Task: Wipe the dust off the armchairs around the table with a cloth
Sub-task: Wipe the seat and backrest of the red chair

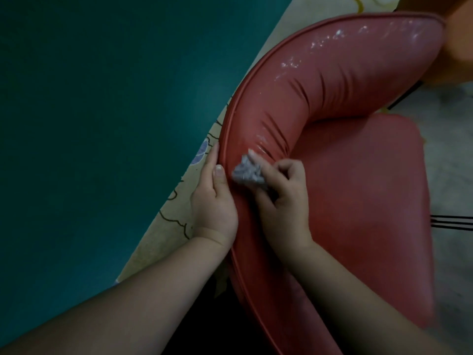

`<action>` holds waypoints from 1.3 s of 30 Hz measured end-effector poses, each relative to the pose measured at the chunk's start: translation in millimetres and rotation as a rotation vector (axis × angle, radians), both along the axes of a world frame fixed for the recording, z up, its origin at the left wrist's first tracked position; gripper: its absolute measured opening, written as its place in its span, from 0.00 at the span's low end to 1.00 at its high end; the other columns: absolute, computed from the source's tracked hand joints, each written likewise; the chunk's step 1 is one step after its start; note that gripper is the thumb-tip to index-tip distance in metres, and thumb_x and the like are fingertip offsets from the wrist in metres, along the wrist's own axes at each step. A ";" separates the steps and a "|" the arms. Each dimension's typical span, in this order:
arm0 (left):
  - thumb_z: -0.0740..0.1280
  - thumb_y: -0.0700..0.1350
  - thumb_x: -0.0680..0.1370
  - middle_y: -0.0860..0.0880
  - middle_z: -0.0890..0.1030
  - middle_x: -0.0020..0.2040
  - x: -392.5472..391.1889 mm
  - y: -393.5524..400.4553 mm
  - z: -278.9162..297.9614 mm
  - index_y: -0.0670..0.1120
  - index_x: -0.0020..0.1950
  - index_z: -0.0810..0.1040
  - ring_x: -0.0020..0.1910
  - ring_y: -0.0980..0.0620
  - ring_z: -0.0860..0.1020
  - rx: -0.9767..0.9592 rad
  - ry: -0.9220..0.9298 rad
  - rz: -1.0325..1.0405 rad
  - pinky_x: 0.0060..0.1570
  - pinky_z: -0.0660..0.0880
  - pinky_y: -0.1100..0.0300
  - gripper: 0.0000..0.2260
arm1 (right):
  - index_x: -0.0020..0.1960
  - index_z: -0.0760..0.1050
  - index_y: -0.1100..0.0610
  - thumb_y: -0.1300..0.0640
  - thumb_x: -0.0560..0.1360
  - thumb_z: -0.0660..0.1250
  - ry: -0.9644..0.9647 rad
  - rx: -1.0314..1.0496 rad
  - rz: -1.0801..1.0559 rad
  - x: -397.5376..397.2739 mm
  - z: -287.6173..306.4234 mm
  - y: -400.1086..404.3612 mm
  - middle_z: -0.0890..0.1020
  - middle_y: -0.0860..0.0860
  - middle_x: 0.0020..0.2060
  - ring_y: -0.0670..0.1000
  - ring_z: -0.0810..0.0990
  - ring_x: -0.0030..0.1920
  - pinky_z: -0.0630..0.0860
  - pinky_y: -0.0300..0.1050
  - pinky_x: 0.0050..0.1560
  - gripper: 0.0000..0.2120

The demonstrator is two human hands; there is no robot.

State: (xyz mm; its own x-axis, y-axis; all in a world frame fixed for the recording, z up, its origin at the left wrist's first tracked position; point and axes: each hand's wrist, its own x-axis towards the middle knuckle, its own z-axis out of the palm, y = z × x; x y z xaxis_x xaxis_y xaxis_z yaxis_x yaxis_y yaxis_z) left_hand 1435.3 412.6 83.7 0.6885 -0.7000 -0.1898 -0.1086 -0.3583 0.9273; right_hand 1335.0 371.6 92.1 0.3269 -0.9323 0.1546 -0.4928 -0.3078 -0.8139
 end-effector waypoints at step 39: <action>0.62 0.47 0.80 0.45 0.68 0.73 7.3 -24.7 5.2 0.44 0.76 0.59 0.71 0.49 0.66 0.190 -0.319 -0.168 0.68 0.60 0.63 0.26 | 0.65 0.74 0.50 0.60 0.73 0.71 -0.165 0.046 -0.176 11.2 -23.2 -56.7 0.68 0.51 0.46 0.47 0.71 0.46 0.70 0.33 0.54 0.22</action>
